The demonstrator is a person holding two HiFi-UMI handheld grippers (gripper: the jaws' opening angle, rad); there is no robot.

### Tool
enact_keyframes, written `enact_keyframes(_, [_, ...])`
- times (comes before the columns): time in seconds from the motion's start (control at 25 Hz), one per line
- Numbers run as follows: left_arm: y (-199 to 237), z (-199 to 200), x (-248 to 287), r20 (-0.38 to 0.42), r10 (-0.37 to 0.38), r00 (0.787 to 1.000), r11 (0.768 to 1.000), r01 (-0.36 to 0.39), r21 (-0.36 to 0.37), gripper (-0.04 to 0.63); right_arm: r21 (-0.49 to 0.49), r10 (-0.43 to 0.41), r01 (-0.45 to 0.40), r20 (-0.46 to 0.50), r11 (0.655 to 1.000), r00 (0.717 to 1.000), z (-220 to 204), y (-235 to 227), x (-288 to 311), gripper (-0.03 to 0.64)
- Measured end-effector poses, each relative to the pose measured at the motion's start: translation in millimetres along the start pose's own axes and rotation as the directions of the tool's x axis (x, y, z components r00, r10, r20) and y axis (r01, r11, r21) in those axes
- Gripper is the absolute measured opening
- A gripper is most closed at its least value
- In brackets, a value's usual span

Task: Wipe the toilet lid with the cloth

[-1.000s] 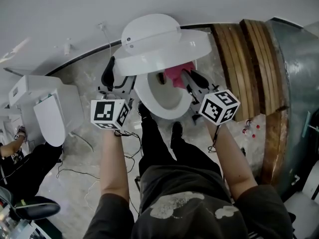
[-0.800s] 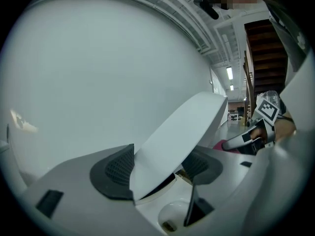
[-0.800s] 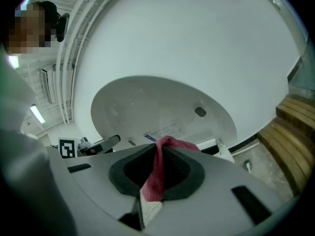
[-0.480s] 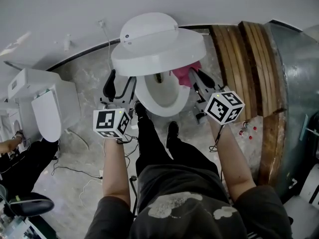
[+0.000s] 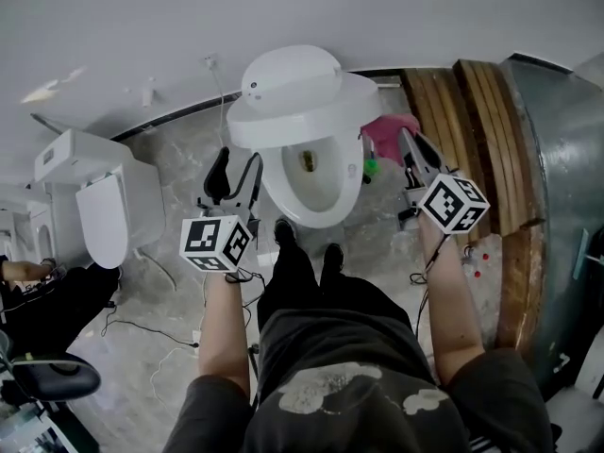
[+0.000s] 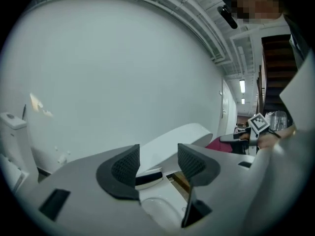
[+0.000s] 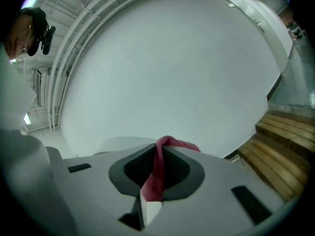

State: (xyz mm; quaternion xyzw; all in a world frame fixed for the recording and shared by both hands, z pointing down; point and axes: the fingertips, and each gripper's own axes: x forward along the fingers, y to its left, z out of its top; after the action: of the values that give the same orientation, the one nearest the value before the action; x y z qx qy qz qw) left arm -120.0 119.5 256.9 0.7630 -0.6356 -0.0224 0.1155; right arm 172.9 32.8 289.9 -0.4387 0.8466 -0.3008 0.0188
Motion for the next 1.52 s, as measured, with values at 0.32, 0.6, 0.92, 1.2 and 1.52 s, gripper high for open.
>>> enact_keyframes(0.32, [3,33,39,-0.003,-0.020,1.000,0.997,0.021,0.078,0.186,-0.054,-0.028,0.035,0.120,0.998,0.992,59,2,-12,0.041])
enact_keyframes(0.6, [13,21,80,-0.074,-0.081,0.994,0.992,0.088,0.095,0.183,-0.032,-0.047,0.051,0.128,0.998,0.991,49,23,5,0.041])
enact_keyframes(0.92, [6,-16,69,-0.124,-0.088,0.988,0.995,0.094,0.041,0.181,-0.029,-0.013,0.016,0.116,0.999,0.993,34,26,15,0.041])
enact_keyframes(1.2, [1,-70,40,-0.174,0.002,0.985,1.000,-0.006,-0.024,0.181,-0.021,0.029,-0.030,-0.026,0.999,0.999,-20,14,21,0.041])
enact_keyframes(1.52, [-2,-130,14,-0.256,0.053,0.965,0.998,-0.063,-0.029,0.181,0.019,0.041,-0.039,-0.143,0.999,0.989,-80,-8,15,0.040])
